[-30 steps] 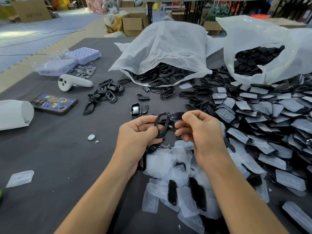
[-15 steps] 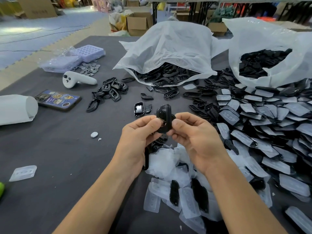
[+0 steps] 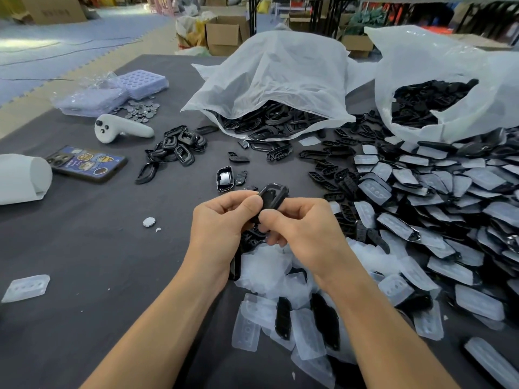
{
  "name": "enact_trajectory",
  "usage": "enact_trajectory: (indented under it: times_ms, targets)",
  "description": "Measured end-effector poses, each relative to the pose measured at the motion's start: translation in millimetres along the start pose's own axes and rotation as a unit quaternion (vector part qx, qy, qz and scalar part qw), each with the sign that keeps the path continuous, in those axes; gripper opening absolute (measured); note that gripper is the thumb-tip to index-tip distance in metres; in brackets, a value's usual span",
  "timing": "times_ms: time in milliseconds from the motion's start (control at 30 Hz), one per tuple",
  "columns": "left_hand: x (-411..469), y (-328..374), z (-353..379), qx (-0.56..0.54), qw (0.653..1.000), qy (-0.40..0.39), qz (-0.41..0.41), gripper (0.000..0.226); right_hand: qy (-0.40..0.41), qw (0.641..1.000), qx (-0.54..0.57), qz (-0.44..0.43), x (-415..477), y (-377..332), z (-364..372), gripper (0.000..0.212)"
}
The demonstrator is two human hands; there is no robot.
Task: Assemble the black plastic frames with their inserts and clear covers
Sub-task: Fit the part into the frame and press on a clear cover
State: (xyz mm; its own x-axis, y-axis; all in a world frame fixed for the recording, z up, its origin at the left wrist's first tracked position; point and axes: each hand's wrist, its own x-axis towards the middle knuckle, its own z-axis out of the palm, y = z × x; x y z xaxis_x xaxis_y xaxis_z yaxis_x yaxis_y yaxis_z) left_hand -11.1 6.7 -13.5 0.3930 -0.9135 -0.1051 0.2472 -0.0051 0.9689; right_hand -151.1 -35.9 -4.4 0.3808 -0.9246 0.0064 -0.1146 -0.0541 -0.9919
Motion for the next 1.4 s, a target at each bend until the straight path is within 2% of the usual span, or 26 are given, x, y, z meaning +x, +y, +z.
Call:
enact_trajectory:
  times_ms: [133, 300, 433, 533, 633, 733, 800, 900, 967, 1067, 1167, 1267, 1400]
  targets:
    - [-0.8, 0.0, 5.0, -0.025, 1.000, 0.006, 0.018, 0.008, 0.034, 0.997, 0.071, 0.001, 0.3, 0.8, -0.3, 0.019]
    - [-0.6, -4.4, 4.6, 0.010, 0.998, 0.013, 0.060, 0.009, 0.030, 0.995, 0.096, -0.011, 1.7, 3.2, 2.0, 0.019]
    - [0.9, -1.1, 0.9, 0.035, 0.992, -0.024, 0.121, 0.014, 0.040, 0.996, 0.066, -0.049, 2.6, 7.3, 5.1, 0.034]
    - [0.7, -0.6, 2.4, 0.057, 0.987, -0.036, 0.147, 0.018, 0.058, 0.997, 0.021, -0.042, 3.0, 11.1, 5.5, 0.026]
    - [-1.2, -1.6, 3.3, 0.117, 0.981, -0.017, 0.156, 0.021, 0.050, 0.998, -0.017, -0.039, 1.9, 12.8, 6.2, 0.009]
    - [-1.1, -4.5, 2.3, 0.186, 0.968, 0.044, 0.163, 0.026, 0.043, 0.997, -0.052, -0.047, 0.4, 10.2, 5.9, 0.010]
    - [-2.8, -4.3, 3.2, 0.231, 0.955, 0.073, 0.171, 0.023, 0.073, 0.996, -0.024, -0.051, 0.9, 9.2, 2.5, 0.012]
    - [-5.4, -3.3, 3.9, 0.275, 0.940, 0.057, 0.194, 0.032, 0.104, 0.993, 0.007, -0.047, 2.8, 8.1, -2.9, 0.018]
    - [-3.7, -4.3, 2.7, 0.264, 0.943, 0.048, 0.199, 0.028, 0.101, 0.994, 0.000, -0.043, 2.2, 6.7, -2.5, 0.017]
    - [1.2, -5.4, -0.4, 0.199, 0.965, 0.030, 0.167, 0.023, 0.100, 0.994, 0.024, -0.038, 2.0, 3.9, -3.2, 0.016]
    - [3.6, -5.0, -1.7, 0.107, 0.986, -0.020, 0.125, 0.035, 0.107, 0.988, 0.107, -0.013, 2.9, 3.6, -2.3, 0.023]
    - [4.4, -4.7, -1.8, 0.068, 0.991, -0.048, 0.103, 0.042, 0.101, 0.969, 0.223, 0.030, 1.7, 3.8, 2.6, 0.034]
    - [7.0, -4.5, -5.5, 0.039, 0.993, -0.047, 0.100, 0.044, 0.020, 0.976, 0.215, 0.030, -0.4, -2.5, -2.9, 0.041]
